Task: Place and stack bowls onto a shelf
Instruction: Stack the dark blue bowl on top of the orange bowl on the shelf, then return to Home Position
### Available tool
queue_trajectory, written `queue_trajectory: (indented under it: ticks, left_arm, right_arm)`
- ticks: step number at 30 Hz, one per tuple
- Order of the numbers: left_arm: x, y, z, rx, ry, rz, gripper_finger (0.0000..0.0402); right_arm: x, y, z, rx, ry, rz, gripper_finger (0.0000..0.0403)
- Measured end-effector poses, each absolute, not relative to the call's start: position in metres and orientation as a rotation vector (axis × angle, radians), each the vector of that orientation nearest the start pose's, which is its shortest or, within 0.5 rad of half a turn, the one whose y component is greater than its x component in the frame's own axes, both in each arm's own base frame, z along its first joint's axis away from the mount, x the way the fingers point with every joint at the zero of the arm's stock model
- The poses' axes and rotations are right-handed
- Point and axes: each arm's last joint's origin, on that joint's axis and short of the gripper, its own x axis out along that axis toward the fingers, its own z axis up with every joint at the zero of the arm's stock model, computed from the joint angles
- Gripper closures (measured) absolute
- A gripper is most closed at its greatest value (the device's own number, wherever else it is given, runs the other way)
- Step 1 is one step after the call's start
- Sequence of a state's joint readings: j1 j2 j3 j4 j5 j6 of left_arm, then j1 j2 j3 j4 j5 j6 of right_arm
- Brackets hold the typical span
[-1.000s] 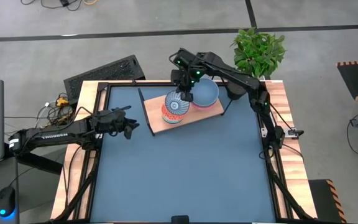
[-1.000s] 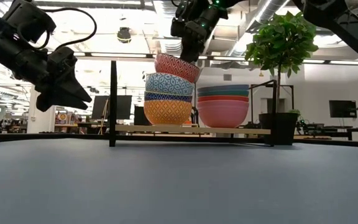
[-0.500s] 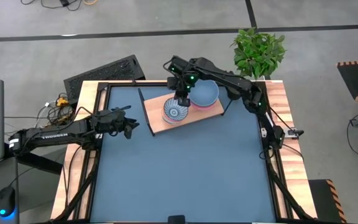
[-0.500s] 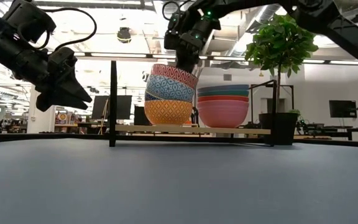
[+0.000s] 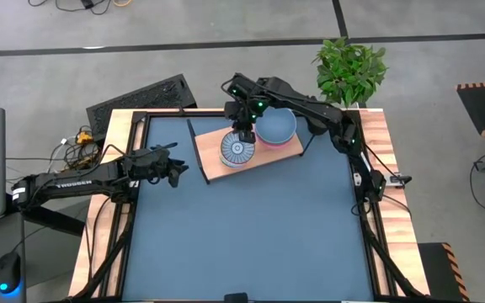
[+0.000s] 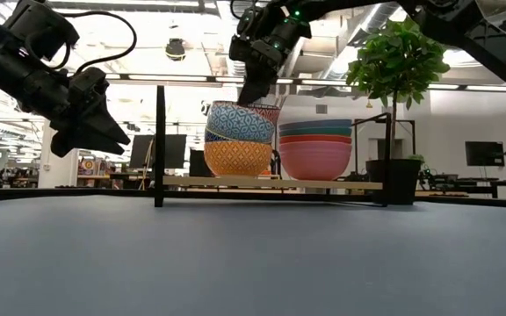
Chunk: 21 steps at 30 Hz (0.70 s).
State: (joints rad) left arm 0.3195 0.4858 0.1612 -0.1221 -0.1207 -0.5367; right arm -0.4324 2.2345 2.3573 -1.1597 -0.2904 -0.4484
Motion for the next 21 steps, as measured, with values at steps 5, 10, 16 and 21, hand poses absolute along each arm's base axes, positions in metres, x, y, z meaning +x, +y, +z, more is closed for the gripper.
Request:
queue_trajectory:
  ticks: [5,10,16,21]
  left_arm:
    - [0.118,0.043,0.164,-0.57,0.32,0.544,0.0263]
    - [0.118,0.043,0.164,-0.57,0.32,0.545,0.0263]
    - [0.117,0.043,0.164,-0.57,0.321,0.545,0.0263]
    - [0.117,0.043,0.164,-0.566,0.317,0.56,0.0263]
  right_arm:
    - [0.428,-0.187,0.323,-0.043,0.934,0.104,0.0243]
    - [0.429,-0.194,0.325,-0.035,0.892,0.074,0.021]
    - [0.43,-0.197,0.336,-0.028,0.825,0.019,0.0193]
    - [0.434,-0.185,0.36,0.136,0.69,-0.157,0.0211]
